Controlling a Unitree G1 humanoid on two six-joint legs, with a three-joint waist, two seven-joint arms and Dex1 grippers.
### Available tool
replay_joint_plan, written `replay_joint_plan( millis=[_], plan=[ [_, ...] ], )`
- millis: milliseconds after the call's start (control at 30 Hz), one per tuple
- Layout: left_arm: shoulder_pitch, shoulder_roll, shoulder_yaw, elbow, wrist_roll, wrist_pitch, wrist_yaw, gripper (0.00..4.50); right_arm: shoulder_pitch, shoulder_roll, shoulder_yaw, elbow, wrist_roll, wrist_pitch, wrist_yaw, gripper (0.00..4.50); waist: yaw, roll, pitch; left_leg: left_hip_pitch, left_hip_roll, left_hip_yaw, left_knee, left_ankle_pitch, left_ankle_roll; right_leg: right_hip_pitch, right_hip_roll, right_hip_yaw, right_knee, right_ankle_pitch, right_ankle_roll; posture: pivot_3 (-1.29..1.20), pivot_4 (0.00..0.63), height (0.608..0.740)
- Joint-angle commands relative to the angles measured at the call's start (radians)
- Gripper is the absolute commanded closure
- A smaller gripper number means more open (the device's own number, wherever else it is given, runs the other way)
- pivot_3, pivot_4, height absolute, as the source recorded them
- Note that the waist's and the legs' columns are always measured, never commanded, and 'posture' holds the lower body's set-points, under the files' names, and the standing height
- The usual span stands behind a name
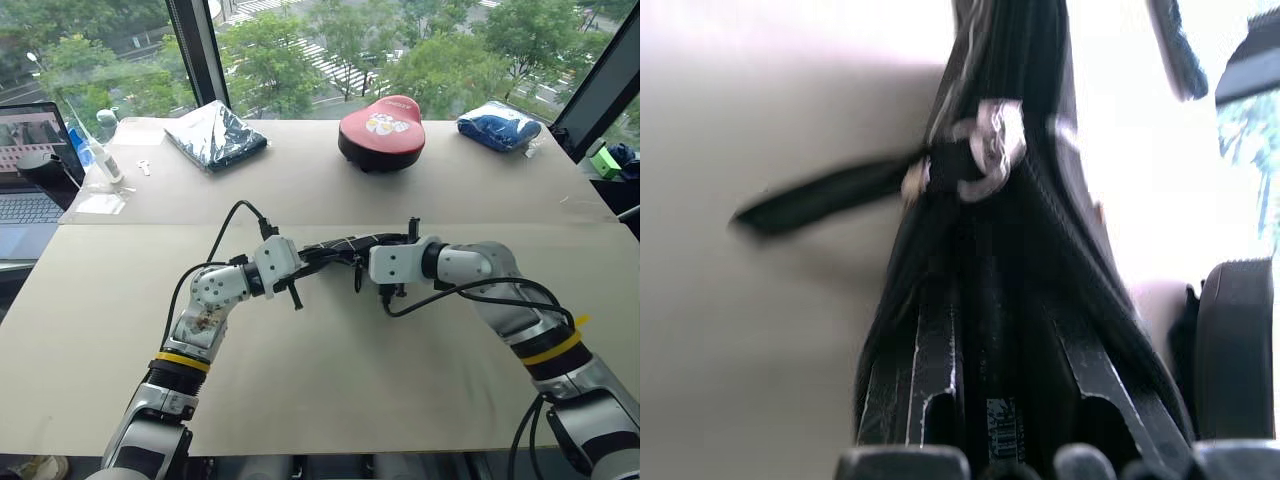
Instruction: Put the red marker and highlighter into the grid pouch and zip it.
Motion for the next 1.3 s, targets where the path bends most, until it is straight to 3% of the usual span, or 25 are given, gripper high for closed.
replay_joint_plan(
  millis=[33,200,467,633,767,900,1067,1300],
  plan=[
    [-0.021,-0.004,0.011,-0.024,-0.007,-0.015,0.006,4.50,0.005,0.020,-0.036,-0.032,0.067,0.013,0.044,3.03,-0.001,0.000,0.000,0.000,0.000,0.000,0.000,0.000,0.000,0.000,0.000,0.000,0.000,0.000,0.000,0.00,0.150,0.740],
    [-0.018,0.000,0.015,-0.026,-0.007,-0.015,0.010,4.50,-0.012,0.000,-0.090,0.006,0.063,0.027,0.030,1.44,-0.003,0.000,0.000,0.000,0.000,0.000,0.000,0.000,0.000,0.000,0.000,0.000,0.000,0.000,0.000,0.00,0.150,0.740],
    [-0.019,-0.003,0.011,-0.024,-0.006,-0.016,0.013,4.50,-0.055,-0.061,-0.280,0.035,0.244,0.036,0.072,1.44,-0.002,0.000,0.000,0.000,0.000,0.000,0.000,0.000,0.000,0.000,0.000,0.000,0.000,0.000,0.000,0.00,0.150,0.740],
    [-0.016,-0.002,0.010,-0.024,-0.006,-0.015,0.015,4.50,0.049,-0.123,-0.576,-0.158,0.819,0.584,0.295,1.44,0.004,0.000,0.000,-0.001,0.001,-0.001,0.000,-0.001,0.001,0.001,0.000,0.000,-0.001,0.000,0.000,0.00,0.150,0.740],
    [-0.016,0.000,0.010,-0.024,-0.007,-0.016,0.012,4.50,0.096,-0.142,-0.707,-0.188,1.009,0.795,0.264,1.44,0.002,0.000,0.000,-0.001,0.002,-0.001,0.000,-0.005,0.008,0.001,-0.002,0.001,-0.001,0.000,0.000,0.00,0.150,0.740],
    [-0.017,0.003,0.012,-0.022,-0.009,-0.016,0.009,4.50,0.333,-0.203,-0.659,-0.345,0.993,0.850,0.254,1.44,0.007,0.000,0.000,0.000,0.002,-0.002,-0.001,-0.006,0.009,0.000,-0.003,0.000,-0.001,0.000,0.000,0.00,0.150,0.740],
    [-0.013,0.006,0.011,-0.029,-0.010,-0.011,0.008,4.50,0.508,-0.146,-0.548,-0.502,0.979,0.859,0.162,1.44,0.007,0.000,0.000,-0.001,0.002,-0.001,-0.001,-0.004,0.007,-0.001,-0.003,0.002,0.000,0.000,0.000,0.00,0.150,0.740],
    [-0.018,0.007,0.008,-0.032,-0.010,-0.009,0.003,4.50,0.387,0.041,-0.342,-0.401,0.782,0.819,-0.093,1.44,0.001,0.000,0.000,0.001,0.002,-0.001,0.000,-0.004,0.006,0.000,-0.002,0.001,0.001,0.000,-0.001,0.00,0.150,0.740]
  ],
)
